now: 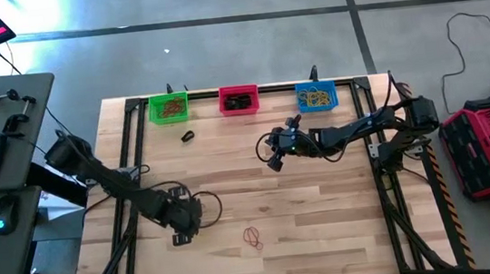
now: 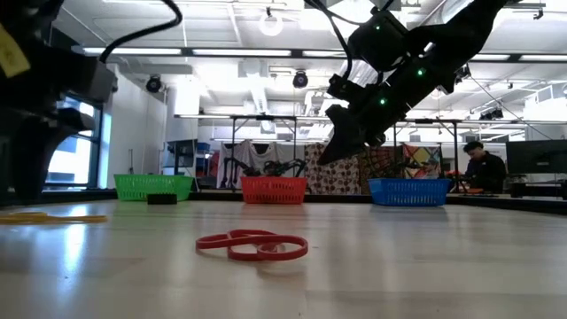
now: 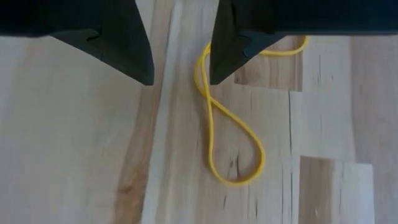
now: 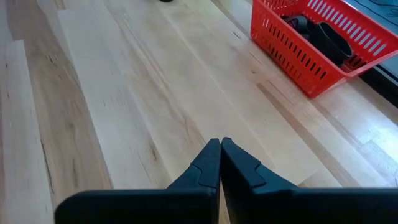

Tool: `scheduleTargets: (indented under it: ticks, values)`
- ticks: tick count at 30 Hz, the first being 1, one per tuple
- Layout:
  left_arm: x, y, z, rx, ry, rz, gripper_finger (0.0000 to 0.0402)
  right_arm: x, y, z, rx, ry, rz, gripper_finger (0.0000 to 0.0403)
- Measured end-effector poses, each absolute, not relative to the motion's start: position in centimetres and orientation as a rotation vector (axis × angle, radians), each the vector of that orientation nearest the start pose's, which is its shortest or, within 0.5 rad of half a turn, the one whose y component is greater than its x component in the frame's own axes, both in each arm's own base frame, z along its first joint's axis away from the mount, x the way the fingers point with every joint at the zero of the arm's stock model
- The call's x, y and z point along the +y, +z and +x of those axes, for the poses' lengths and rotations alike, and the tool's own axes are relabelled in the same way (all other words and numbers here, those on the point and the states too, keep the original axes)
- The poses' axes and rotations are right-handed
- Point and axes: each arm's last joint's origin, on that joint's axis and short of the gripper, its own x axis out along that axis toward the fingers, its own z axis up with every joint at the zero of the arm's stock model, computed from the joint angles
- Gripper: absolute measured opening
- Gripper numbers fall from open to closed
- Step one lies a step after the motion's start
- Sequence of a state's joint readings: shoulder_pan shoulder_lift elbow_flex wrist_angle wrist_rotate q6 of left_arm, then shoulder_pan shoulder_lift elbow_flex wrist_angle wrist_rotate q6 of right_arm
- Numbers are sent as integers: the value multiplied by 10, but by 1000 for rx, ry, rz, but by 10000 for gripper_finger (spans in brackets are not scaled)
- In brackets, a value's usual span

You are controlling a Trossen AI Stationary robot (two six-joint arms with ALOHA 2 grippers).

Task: Sort rubber bands into baskets
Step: Put the yellow rubber band into the blue bin

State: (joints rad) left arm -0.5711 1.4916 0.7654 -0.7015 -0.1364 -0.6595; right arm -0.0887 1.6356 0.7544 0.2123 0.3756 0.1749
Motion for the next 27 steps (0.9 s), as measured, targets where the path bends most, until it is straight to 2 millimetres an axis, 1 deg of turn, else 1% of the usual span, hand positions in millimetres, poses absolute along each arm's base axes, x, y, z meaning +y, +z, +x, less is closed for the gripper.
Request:
scheduleTargets:
  ticks: [5, 9, 11, 15, 20, 23, 25, 27]
  values:
    - [-124, 148, 202, 1380, 126, -30, 171, -38, 157, 311, 626, -503, 69, 0]
    - [-121, 146, 204, 1387, 152, -32, 166, -38, 157, 311, 626, -503, 69, 0]
    - [-119, 143, 206, 1404, 162, -41, 154, -38, 157, 311, 626, -503, 69, 0]
    - [-120, 137, 209, 1446, 122, -56, 117, -38, 157, 311, 628, -491, 73, 0]
    - [-122, 129, 210, 1487, 117, -33, 76, -37, 157, 312, 628, -486, 72, 0]
    - [-122, 130, 209, 1503, 80, -13, 46, -36, 157, 312, 629, -483, 72, 0]
    - [-121, 134, 208, 1493, 56, -5, 20, -36, 157, 311, 633, -479, 63, 0]
    - [-118, 139, 205, 1484, 50, 10, 5, -35, 157, 312, 635, -473, 52, 0]
